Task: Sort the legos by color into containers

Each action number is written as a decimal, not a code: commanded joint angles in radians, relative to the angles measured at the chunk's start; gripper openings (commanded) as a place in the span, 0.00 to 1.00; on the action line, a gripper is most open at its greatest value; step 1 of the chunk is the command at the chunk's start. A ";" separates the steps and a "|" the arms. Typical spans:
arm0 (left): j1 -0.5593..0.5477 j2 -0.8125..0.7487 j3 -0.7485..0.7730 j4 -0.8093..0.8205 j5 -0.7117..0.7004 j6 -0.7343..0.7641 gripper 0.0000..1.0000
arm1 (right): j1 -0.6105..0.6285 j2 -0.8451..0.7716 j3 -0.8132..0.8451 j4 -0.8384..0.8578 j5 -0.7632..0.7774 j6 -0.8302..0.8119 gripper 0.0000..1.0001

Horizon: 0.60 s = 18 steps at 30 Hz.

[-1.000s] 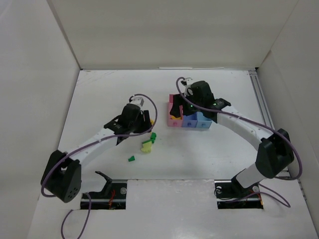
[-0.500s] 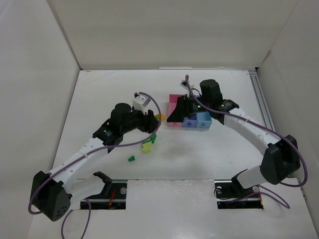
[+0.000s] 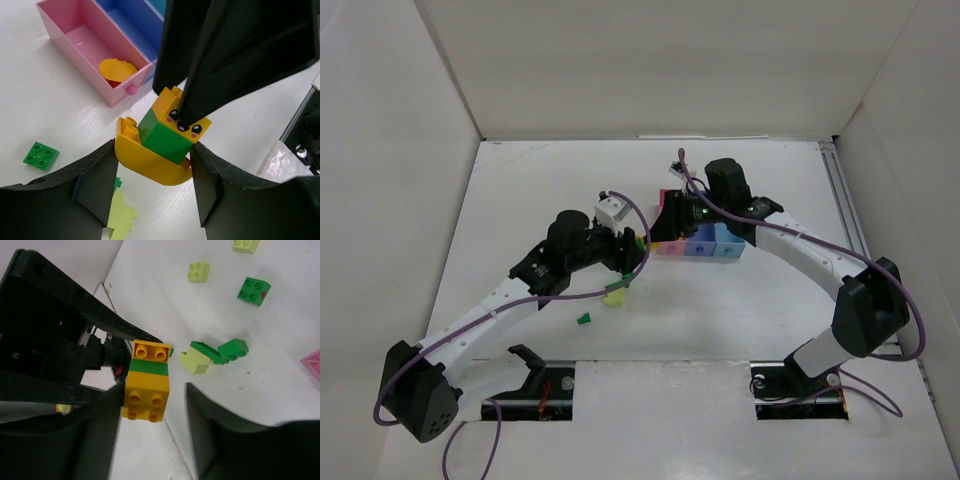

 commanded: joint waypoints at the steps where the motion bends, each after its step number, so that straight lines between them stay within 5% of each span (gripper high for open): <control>1: -0.004 -0.015 0.011 0.048 0.007 0.018 0.37 | 0.016 0.005 0.054 0.061 0.012 0.035 0.53; 8: -0.004 -0.024 0.011 0.048 -0.037 0.009 0.37 | 0.025 -0.006 0.034 0.061 0.012 0.035 0.43; 15: -0.004 -0.042 -0.015 0.057 -0.046 -0.015 0.37 | -0.019 -0.037 0.034 0.061 0.012 0.016 0.00; 18: -0.004 -0.051 -0.044 0.068 -0.066 -0.041 0.37 | -0.074 -0.066 0.034 0.050 0.024 0.007 0.00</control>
